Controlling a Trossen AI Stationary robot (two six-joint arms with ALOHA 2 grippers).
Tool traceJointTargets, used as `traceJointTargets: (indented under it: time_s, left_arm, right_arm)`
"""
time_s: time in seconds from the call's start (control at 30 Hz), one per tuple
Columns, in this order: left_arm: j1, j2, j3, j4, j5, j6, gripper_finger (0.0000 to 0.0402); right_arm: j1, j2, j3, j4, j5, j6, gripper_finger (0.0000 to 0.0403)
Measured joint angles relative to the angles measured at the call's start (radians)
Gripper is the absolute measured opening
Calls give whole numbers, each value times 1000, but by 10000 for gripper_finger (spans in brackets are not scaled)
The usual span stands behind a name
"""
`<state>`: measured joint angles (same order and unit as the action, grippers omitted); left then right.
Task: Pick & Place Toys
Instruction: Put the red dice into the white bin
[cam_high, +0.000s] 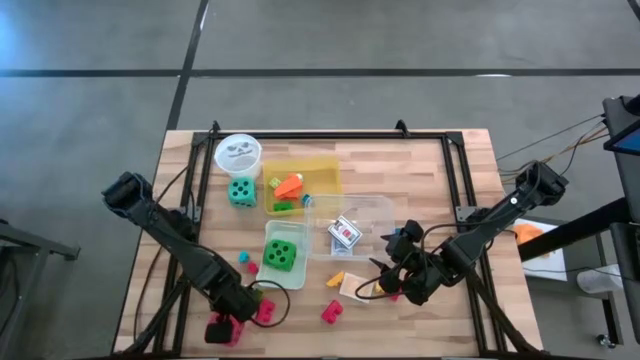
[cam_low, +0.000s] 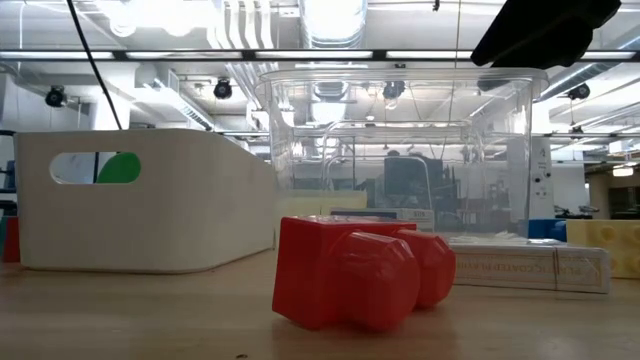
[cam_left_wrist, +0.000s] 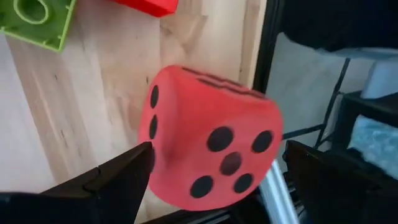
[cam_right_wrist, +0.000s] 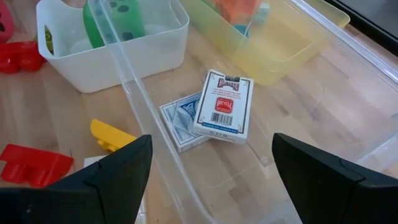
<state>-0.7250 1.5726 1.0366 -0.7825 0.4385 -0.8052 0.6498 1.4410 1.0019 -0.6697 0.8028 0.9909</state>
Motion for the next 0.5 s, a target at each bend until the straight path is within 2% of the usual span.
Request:
traceJointTargets:
  time_s: [0.5]
  left_arm:
    - [-7,0,-29,17,-1,32,356]
  right_arm:
    - [0,0,0,3,0,0,325]
